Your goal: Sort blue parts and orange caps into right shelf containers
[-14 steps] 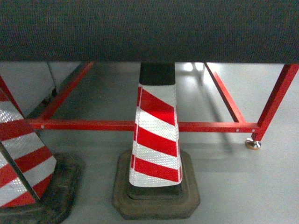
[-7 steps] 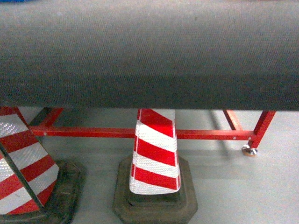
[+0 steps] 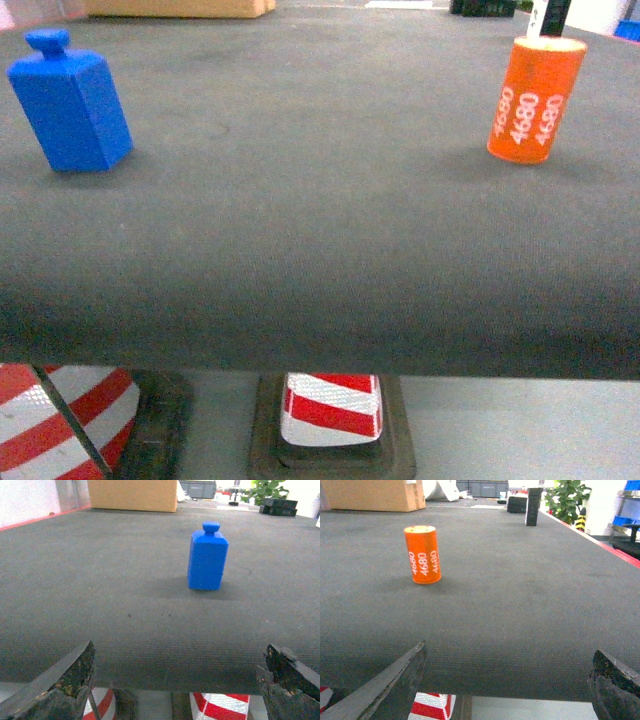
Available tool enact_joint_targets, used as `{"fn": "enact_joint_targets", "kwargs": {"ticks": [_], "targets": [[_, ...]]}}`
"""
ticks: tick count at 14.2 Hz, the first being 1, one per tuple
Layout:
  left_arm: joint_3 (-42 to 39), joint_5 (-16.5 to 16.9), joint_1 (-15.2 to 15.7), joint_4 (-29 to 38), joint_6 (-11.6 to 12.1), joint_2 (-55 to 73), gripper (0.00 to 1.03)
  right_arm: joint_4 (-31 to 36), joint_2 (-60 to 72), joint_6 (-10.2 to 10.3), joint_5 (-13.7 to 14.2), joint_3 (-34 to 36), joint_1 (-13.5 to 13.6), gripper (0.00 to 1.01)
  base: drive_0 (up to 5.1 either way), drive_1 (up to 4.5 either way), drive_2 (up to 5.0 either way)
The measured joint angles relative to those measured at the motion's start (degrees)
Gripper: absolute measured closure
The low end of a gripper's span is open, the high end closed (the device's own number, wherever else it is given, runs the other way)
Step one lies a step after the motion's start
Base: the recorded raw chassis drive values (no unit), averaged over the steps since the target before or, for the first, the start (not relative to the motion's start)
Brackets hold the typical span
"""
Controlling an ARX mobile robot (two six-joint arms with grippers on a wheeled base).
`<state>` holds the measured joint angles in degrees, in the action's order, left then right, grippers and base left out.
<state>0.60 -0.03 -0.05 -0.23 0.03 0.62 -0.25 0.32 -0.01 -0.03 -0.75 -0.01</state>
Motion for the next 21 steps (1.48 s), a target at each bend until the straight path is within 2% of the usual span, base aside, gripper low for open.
{"fn": "enact_joint_targets", "kwargs": {"ticks": [21], "targets": [[0.0, 0.0, 0.0, 0.0, 0.0, 0.0, 0.05, -0.02, 0.0, 0.15, 0.02, 0.0, 0.0, 0.03, 0.0, 0.0, 0.0]]}}
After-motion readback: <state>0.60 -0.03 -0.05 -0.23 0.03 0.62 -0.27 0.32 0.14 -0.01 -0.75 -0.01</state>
